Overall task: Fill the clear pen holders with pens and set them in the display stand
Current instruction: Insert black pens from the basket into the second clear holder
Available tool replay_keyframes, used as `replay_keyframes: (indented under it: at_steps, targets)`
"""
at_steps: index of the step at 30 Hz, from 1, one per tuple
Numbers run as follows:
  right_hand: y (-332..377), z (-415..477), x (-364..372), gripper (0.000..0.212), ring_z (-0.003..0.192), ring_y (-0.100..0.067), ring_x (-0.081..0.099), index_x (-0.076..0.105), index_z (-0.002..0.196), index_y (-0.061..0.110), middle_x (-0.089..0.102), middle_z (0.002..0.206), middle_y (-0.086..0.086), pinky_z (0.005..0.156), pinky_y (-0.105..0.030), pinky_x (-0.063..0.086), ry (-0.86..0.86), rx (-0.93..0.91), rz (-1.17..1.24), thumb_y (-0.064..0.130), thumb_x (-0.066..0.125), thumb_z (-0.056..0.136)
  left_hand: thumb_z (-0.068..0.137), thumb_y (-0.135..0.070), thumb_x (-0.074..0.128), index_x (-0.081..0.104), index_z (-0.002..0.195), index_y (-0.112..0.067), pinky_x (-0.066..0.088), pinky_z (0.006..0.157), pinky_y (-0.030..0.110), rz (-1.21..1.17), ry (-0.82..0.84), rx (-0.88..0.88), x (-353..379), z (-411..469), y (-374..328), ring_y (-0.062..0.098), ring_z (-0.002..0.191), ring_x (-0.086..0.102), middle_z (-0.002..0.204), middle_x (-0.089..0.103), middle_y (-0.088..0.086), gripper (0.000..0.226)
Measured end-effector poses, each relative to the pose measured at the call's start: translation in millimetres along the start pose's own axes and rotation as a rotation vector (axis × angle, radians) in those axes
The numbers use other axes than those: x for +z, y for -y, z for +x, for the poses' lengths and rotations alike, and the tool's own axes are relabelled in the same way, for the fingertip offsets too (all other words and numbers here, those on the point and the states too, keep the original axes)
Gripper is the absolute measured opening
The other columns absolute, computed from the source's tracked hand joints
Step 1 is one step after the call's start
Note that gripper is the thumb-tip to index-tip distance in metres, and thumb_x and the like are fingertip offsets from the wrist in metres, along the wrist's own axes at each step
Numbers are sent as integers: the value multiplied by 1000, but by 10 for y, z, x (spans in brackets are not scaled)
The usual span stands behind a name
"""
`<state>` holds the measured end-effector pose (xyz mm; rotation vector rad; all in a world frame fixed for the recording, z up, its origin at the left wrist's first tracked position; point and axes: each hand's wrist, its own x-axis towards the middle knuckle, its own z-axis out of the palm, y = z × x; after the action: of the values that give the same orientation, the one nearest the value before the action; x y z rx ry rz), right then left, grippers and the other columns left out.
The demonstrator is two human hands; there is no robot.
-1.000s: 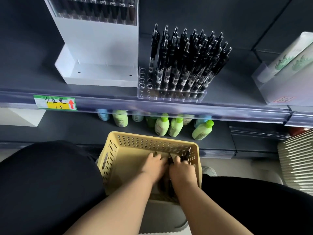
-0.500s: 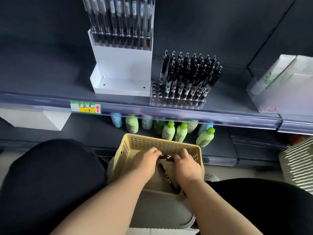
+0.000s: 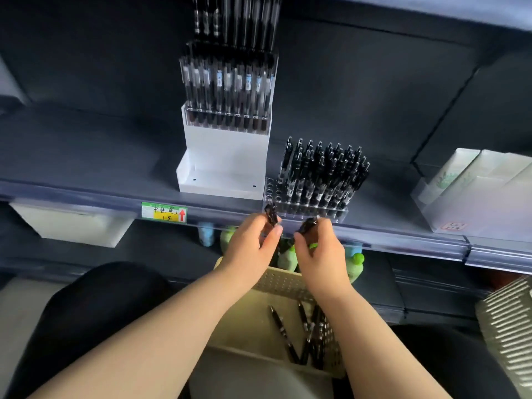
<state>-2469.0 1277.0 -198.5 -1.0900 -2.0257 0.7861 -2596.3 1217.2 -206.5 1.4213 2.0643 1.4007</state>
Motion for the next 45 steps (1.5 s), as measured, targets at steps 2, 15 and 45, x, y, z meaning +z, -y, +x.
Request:
replay_keyframes:
  at_steps: [2, 15, 45]
  targets:
    - [154, 181, -128, 26, 52, 0, 46, 37, 73, 30, 52, 65, 8, 48, -10, 35, -41, -37, 56, 24, 54, 92, 91, -32, 53, 56, 97, -30, 41, 67, 7, -42, -67, 24, -112, 178, -109, -3, 82, 55, 93, 57, -15, 7]
    - [802, 1321, -369, 18, 76, -1, 56, 56, 102, 22, 57, 76, 18, 66, -14, 43, -137, -312, -6, 29, 59, 86, 86, -28, 63, 61, 102, -30, 50, 77, 23, -121, -237, 32, -353, 994, -187, 3, 87, 61, 93, 66, -13, 17]
    - [695, 1529, -229, 24, 87, -24, 59, 57, 105, 19, 67, 84, 4, 83, -44, 47, 100, -225, -330, 29, 61, 83, 78, -37, 64, 63, 98, -30, 42, 68, 1, -42, -212, -66, -358, 924, -174, -4, 84, 57, 88, 64, -18, 21]
